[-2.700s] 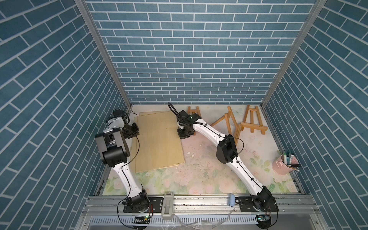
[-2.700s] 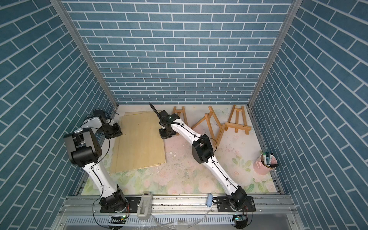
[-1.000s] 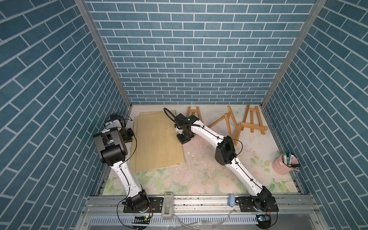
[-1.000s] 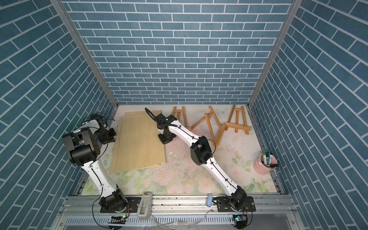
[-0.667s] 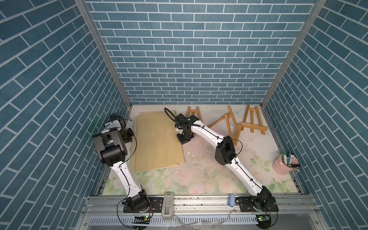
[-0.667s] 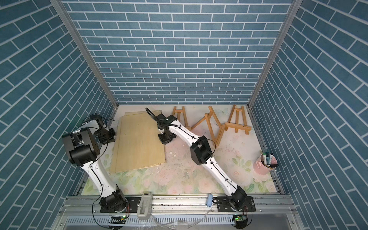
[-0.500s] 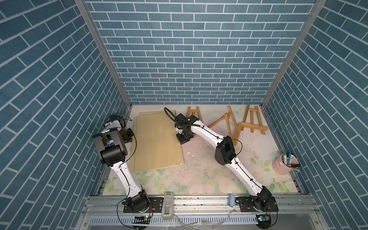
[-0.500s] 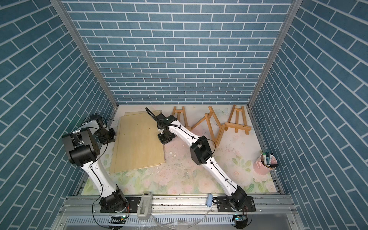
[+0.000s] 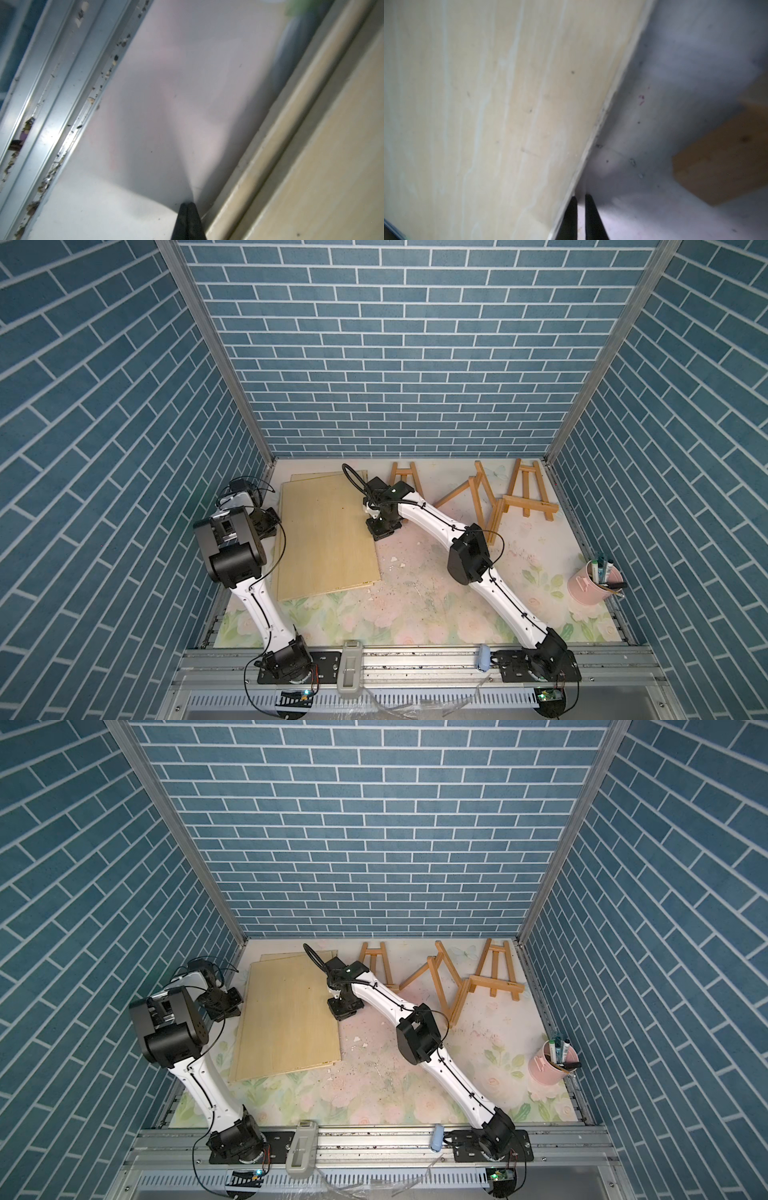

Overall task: Disassemble the easel
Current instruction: Adjust the drawing board.

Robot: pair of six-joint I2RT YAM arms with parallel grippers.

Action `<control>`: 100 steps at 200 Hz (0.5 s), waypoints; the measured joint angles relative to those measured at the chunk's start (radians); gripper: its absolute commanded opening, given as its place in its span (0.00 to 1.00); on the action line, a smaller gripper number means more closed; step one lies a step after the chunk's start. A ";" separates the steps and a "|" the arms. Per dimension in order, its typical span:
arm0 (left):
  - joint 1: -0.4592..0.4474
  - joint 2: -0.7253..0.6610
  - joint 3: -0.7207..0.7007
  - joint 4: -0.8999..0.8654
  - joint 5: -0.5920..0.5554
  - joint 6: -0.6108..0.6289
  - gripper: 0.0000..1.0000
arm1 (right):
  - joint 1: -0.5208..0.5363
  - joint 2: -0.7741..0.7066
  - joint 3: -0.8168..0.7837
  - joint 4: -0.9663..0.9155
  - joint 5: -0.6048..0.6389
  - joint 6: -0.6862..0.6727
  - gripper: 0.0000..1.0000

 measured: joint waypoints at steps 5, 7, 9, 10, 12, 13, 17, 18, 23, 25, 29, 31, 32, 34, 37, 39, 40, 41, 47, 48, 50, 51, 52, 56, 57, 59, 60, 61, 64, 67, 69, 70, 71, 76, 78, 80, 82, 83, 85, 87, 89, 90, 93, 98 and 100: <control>-0.003 0.000 0.000 0.002 0.000 -0.002 0.02 | 0.000 0.000 0.000 0.000 0.000 0.000 0.12; -0.004 0.000 0.000 0.002 0.000 -0.003 0.02 | 0.000 0.000 0.000 0.000 0.000 0.000 0.12; -0.006 0.000 0.000 0.003 0.000 -0.004 0.02 | 0.000 0.000 0.000 0.000 0.000 0.000 0.12; -0.006 0.000 0.000 0.003 0.000 -0.004 0.02 | 0.000 0.000 0.000 0.000 0.000 0.000 0.12; -0.007 0.000 0.000 0.004 0.001 -0.005 0.02 | 0.000 0.000 0.000 0.000 0.000 0.000 0.12; -0.008 0.000 0.000 0.004 0.001 -0.005 0.02 | 0.000 0.000 0.000 0.000 0.000 0.000 0.12; -0.011 0.000 0.000 0.005 0.002 -0.006 0.02 | 0.000 0.000 0.000 -0.001 0.000 0.000 0.12; -0.011 0.000 0.000 0.006 0.002 -0.007 0.02 | 0.000 0.000 0.000 -0.001 0.000 0.000 0.12; -0.015 0.000 0.000 0.007 0.005 -0.008 0.02 | 0.000 0.000 0.000 -0.001 0.000 0.000 0.12; -0.017 0.000 0.000 0.008 0.005 -0.008 0.02 | -0.001 0.000 0.000 -0.001 0.000 0.000 0.12; -0.021 0.000 0.000 0.008 0.006 -0.010 0.02 | -0.001 0.000 0.000 -0.001 0.000 0.000 0.12; -0.023 0.000 0.000 0.009 0.006 -0.011 0.02 | -0.001 0.000 0.000 -0.001 0.000 0.000 0.12; -0.024 0.000 0.000 0.009 0.006 -0.011 0.02 | -0.001 0.000 0.000 -0.001 0.000 0.000 0.12; -0.026 0.000 0.001 0.009 0.006 -0.011 0.02 | -0.001 0.000 0.000 -0.001 0.000 0.000 0.12; -0.028 0.000 0.001 0.009 0.008 -0.013 0.02 | -0.001 0.000 0.000 -0.001 0.000 0.000 0.12; -0.031 0.000 0.001 0.009 0.006 -0.013 0.02 | -0.001 0.000 0.000 -0.001 0.000 0.000 0.12; -0.031 0.000 0.001 0.010 0.006 -0.013 0.02 | -0.001 0.000 0.000 -0.001 0.000 0.000 0.12; -0.032 0.000 0.001 0.010 0.005 -0.014 0.02 | -0.001 0.000 0.000 0.000 0.000 0.000 0.12; -0.037 0.000 0.002 0.012 0.003 -0.015 0.02 | -0.001 0.000 0.000 0.000 0.000 0.000 0.12; -0.037 0.000 0.002 0.012 0.003 -0.015 0.02 | -0.001 0.000 0.000 0.000 0.000 0.000 0.12; -0.039 0.001 0.002 0.013 0.003 -0.016 0.02 | -0.001 0.000 0.000 0.000 0.000 0.000 0.12; -0.039 0.001 0.002 0.013 0.003 -0.016 0.02 | -0.001 0.000 0.000 0.000 -0.001 0.000 0.12; -0.039 0.001 0.003 0.013 0.003 -0.017 0.02 | -0.001 0.000 0.000 0.000 -0.001 0.000 0.12; -0.041 0.002 0.005 0.013 0.004 -0.018 0.02 | -0.001 0.000 0.000 0.000 0.000 0.000 0.12; -0.042 0.003 0.006 0.012 0.004 -0.018 0.02 | -0.001 0.000 0.000 -0.001 0.000 0.000 0.12; -0.042 0.003 0.006 0.012 0.004 -0.019 0.02 | -0.001 0.000 0.000 -0.001 0.000 0.000 0.12; -0.042 0.005 0.007 0.012 0.004 -0.019 0.02 | -0.001 0.000 0.000 -0.001 0.000 0.000 0.12; -0.043 0.005 0.008 0.012 0.004 -0.019 0.02 | -0.001 0.000 0.000 -0.001 0.000 0.000 0.12; -0.043 0.005 0.009 0.011 0.005 -0.019 0.02 | -0.002 0.000 0.000 -0.002 0.000 0.000 0.12; -0.044 0.006 0.011 0.011 0.005 -0.020 0.02 | -0.002 0.000 0.000 -0.002 0.000 0.000 0.12; -0.044 0.006 0.011 0.011 0.005 -0.021 0.02 | -0.002 0.000 0.000 -0.002 0.000 0.000 0.12; -0.044 0.007 0.012 0.010 0.006 -0.021 0.02 | -0.003 0.000 0.000 -0.002 0.000 0.000 0.12; -0.044 0.007 0.013 0.010 0.006 -0.022 0.02 | -0.003 0.000 0.000 -0.001 0.000 0.000 0.12; -0.045 0.008 0.014 0.010 0.007 -0.023 0.02 | -0.003 0.000 0.000 -0.001 0.000 0.000 0.12; -0.045 0.008 0.014 0.010 0.007 -0.023 0.02 | -0.004 0.000 0.000 -0.001 0.000 0.000 0.12; -0.045 0.009 0.014 0.010 0.007 -0.023 0.02 | -0.004 0.000 0.000 -0.001 -0.001 0.000 0.12; -0.045 0.009 0.015 0.010 0.007 -0.023 0.02 | -0.004 0.000 0.000 -0.001 0.000 0.000 0.12; -0.045 0.009 0.015 0.010 0.007 -0.023 0.02 | -0.004 0.000 0.000 -0.001 -0.001 0.000 0.12; -0.046 0.009 0.016 0.010 0.007 -0.023 0.02 | -0.004 0.000 0.000 -0.001 -0.001 0.000 0.12; -0.046 0.009 0.016 0.009 0.006 -0.023 0.02 | -0.005 0.000 0.000 0.000 -0.001 0.000 0.12; -0.046 0.010 0.017 0.008 0.006 -0.023 0.02 | -0.005 0.000 0.000 0.000 -0.001 0.000 0.12; -0.046 0.010 0.017 0.008 0.006 -0.023 0.02 | -0.005 0.000 0.000 0.000 -0.001 0.000 0.12; -0.046 0.010 0.018 0.008 0.006 -0.023 0.02 | -0.005 0.000 0.000 0.000 -0.001 0.000 0.12; -0.047 0.010 0.018 0.007 0.006 -0.024 0.02 | -0.006 0.000 0.000 0.001 -0.001 0.000 0.12; -0.047 0.010 0.018 0.007 0.006 -0.024 0.02 | -0.006 0.001 0.000 0.001 -0.001 0.000 0.12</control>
